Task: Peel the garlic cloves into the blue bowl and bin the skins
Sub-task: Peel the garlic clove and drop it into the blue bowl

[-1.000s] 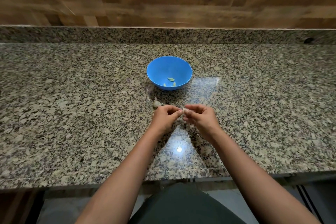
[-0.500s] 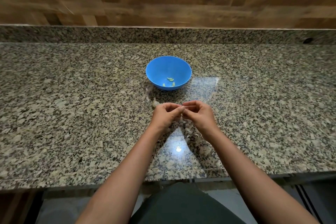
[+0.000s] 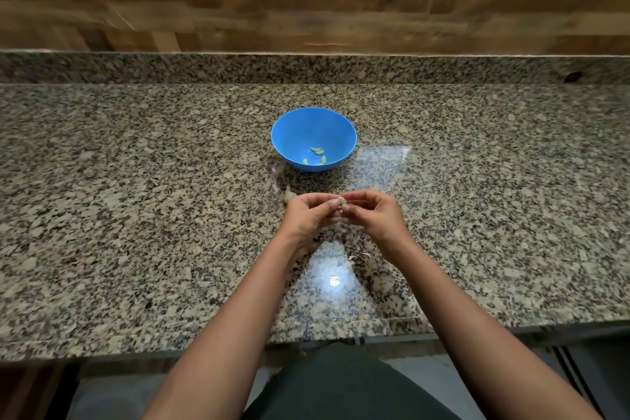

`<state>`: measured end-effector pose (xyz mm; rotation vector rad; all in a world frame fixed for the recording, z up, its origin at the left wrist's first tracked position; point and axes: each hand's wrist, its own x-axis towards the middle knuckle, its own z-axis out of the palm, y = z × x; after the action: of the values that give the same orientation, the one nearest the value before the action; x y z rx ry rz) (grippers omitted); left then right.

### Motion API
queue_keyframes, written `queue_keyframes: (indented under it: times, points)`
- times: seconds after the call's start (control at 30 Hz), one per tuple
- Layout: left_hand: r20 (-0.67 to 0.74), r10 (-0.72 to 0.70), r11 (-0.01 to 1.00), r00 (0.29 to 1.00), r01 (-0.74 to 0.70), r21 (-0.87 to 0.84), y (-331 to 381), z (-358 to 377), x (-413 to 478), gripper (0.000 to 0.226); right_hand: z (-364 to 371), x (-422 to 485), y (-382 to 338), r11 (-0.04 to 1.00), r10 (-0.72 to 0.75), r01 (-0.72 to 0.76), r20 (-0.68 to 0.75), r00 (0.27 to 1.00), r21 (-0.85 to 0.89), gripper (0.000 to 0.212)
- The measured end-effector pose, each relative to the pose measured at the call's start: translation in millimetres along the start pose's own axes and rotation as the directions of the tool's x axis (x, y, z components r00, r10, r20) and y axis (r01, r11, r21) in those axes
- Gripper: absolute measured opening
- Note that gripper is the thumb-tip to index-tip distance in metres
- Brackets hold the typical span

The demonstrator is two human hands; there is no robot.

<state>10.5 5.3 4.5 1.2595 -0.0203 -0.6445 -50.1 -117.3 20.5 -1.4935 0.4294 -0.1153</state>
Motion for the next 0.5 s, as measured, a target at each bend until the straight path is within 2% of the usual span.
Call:
queue_keyframes:
  times: [0.3, 0.5]
  points:
    - [0.031, 0.02, 0.998, 0.999, -0.022, 0.065, 2.0, -4.6, 1.4, 0.009, -0.2, 1.7, -2.6, 1.0, 0.023, -0.023, 0.026, 0.999, 0.005, 0.013]
    - [0.041, 0.013, 0.998, 0.999, -0.015, 0.055, 2.5, -5.8, 0.3, 0.007, -1.7, 1.8, -4.4, 0.998, 0.026, -0.024, 0.043, 0.999, -0.055, 0.013]
